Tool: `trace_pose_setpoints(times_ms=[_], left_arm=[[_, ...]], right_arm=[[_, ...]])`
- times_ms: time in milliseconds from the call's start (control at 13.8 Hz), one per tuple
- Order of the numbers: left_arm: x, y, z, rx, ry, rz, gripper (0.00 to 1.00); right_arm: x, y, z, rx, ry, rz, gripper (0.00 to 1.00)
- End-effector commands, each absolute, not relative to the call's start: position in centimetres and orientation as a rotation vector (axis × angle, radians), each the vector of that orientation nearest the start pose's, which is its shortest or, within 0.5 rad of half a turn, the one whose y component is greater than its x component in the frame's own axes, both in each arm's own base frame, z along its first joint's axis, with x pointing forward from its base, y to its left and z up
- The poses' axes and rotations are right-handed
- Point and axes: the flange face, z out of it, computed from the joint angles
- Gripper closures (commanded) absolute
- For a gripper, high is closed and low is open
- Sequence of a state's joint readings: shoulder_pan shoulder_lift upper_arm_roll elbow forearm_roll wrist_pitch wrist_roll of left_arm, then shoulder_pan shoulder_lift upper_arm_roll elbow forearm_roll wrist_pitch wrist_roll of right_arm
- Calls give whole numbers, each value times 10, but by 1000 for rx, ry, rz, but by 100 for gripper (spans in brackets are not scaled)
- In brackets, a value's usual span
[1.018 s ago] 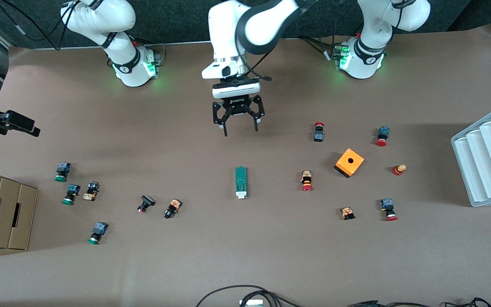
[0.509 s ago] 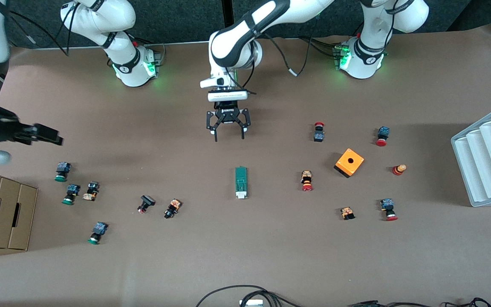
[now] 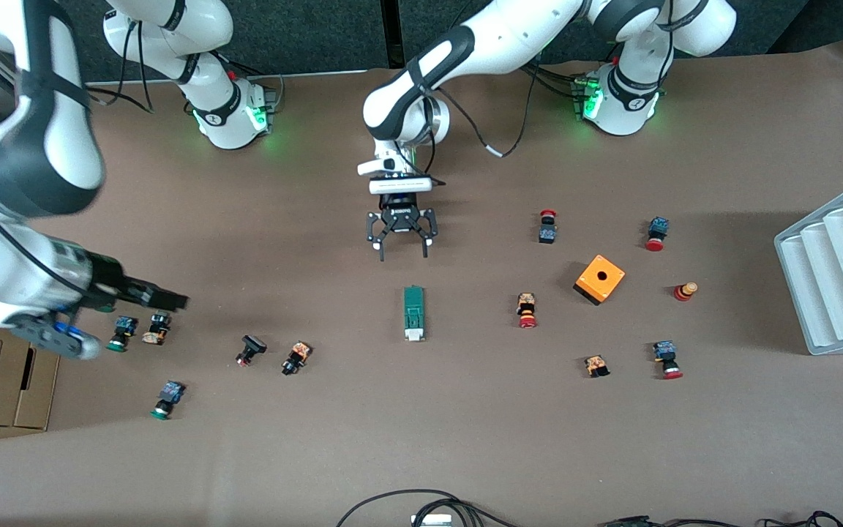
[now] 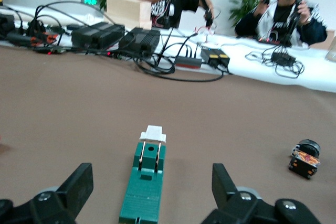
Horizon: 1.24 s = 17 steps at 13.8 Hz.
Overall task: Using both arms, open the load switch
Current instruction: 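Grasp the green switch body with the right gripper while the left gripper lowers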
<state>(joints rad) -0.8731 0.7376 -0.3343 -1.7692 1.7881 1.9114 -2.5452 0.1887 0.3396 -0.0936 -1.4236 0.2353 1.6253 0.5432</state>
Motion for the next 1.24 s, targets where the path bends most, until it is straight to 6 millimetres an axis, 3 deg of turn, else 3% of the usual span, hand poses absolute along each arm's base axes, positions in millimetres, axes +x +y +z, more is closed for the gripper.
trace_pose_setpoints(times_ms=[0,218,509,727,1163], left_arm=[[322,-576,152,-2558,-259,-1938,0],[326,-572,136,-2525,-225,-1979,0],[338,-570,106,-2483,-196,-2013,0],[347,-560,85,-2456,-164,-1993,0],[358,-574,66,-2454,-151,-1997,0]], right_arm=[[660,157,481,-2783,933,296,2],[655,244,445,-2699,1242,308,2],[658,333,399,-2589,1513,269,2],[662,365,375,-2379,1719,275,2],[654,405,321,-2216,1906,276,2]])
